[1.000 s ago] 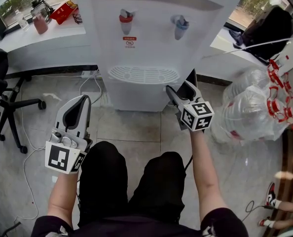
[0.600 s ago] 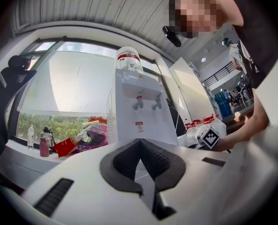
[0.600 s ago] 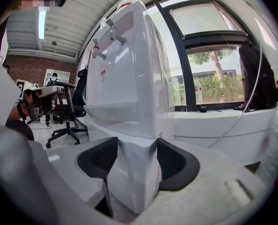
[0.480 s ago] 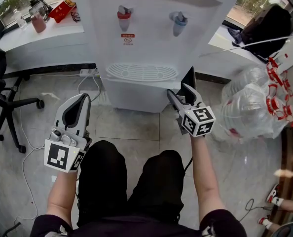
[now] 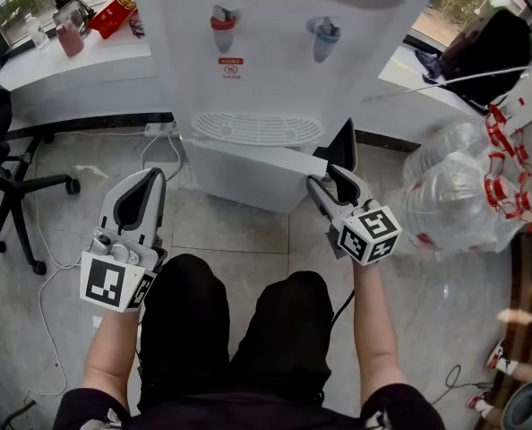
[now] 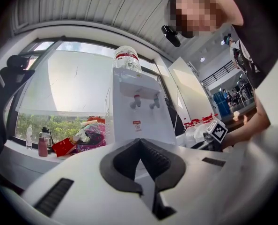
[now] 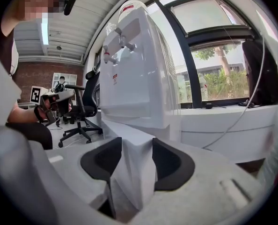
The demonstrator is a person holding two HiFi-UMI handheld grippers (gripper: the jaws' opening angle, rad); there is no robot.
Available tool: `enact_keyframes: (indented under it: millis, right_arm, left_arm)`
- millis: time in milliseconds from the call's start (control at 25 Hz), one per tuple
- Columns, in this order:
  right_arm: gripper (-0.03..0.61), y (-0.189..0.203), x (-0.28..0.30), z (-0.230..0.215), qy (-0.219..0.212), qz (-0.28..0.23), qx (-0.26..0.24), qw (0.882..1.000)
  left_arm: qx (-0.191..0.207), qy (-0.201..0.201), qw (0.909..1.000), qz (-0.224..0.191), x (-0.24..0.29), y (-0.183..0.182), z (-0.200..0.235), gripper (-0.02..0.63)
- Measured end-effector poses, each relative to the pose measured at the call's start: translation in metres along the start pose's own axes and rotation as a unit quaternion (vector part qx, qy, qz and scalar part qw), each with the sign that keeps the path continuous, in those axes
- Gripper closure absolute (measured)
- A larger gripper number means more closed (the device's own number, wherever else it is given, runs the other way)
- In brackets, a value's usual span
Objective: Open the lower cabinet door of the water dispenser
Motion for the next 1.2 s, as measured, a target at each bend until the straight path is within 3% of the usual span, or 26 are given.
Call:
enact_keyframes:
  millis: [360, 760, 1200]
  right_arm:
    - [0.408, 0.006, -0.023, 0.012, -0.033, 0.004, -0.011, 0.999]
    - [0.439, 0.009, -0.042, 0.022, -0.105, 0.020, -0.027, 0.994]
    - [0.485, 0.009, -0.057, 0.044, -0.219, 0.038, -0.088, 0.971]
  left_arm:
    - [0.002, 0.004, 1.0000, 0.002, 0.006, 0.001, -0.005, 0.607]
    - [0.007, 0.000, 0.9999, 0.009, 0.007, 0.001, -0.009, 0.607]
    - [0.015, -0.007, 0.9998, 0.012, 0.006, 0.000, -0.014, 0.607]
Point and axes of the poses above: the fingertips, and each gripper's own axes: x forward along the fingers, z to its left, y out of its underside, the point moved 10 cm from there along -x, backward along the fingers, and after that the axes turned 13 degrees about y, right-handed, at the moved point
